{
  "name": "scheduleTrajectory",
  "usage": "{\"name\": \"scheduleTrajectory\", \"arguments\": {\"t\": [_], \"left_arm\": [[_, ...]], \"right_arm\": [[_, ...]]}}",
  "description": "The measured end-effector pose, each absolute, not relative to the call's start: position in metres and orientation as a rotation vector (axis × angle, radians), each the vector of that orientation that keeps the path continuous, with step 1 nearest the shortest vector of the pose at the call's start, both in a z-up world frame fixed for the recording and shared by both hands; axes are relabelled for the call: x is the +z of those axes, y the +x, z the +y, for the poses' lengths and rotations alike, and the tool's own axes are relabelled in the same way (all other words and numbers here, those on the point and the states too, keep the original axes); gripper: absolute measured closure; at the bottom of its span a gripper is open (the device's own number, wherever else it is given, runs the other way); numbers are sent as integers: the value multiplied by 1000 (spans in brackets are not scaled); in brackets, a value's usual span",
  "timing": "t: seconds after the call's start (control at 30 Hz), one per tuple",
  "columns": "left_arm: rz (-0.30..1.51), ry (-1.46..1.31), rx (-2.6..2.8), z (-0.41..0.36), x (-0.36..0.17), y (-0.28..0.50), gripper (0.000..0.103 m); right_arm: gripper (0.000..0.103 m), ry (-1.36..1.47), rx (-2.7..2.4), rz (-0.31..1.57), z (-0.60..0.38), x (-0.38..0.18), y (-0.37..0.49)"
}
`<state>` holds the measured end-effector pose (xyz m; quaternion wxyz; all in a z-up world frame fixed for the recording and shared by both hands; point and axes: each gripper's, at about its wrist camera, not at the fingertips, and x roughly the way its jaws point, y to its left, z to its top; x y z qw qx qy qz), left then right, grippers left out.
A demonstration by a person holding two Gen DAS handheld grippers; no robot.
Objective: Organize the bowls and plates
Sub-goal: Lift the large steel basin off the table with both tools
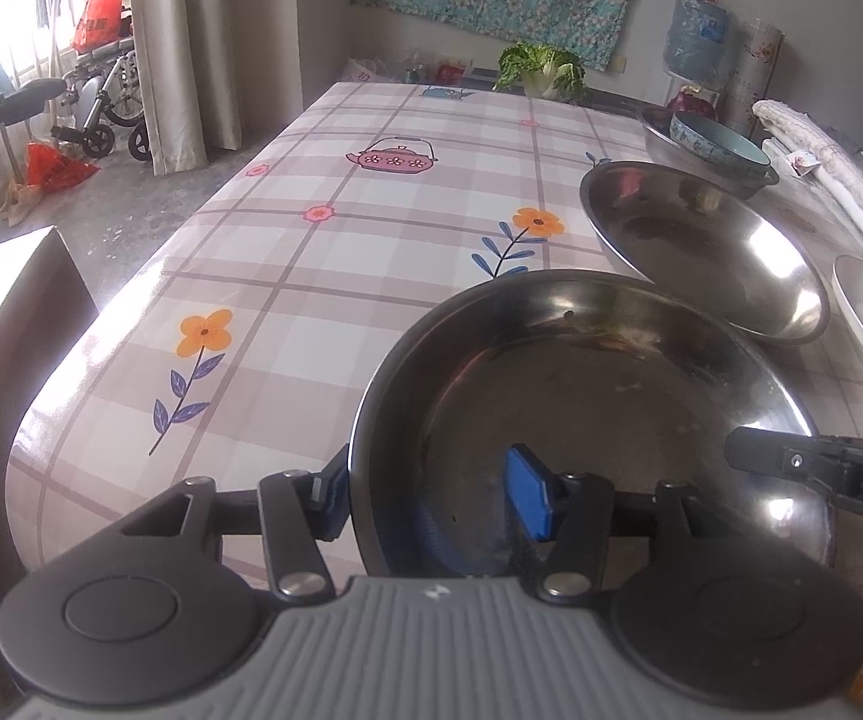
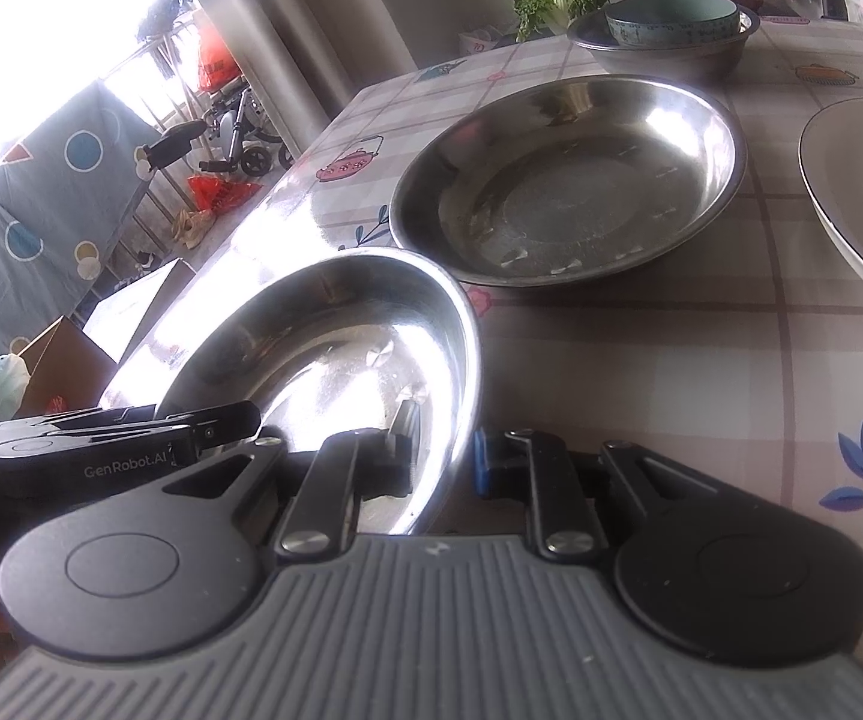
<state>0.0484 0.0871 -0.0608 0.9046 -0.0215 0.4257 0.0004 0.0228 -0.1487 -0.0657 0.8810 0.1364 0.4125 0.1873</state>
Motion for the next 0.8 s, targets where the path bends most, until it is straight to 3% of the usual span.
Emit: {"name": "scheduleTrajectory", "arguments": {"t": [0.8], "left_arm": [[859,-61,-3,88,-54,37,50]], "right_arm": [[86,257,406,825,-149,-58,16]]}}
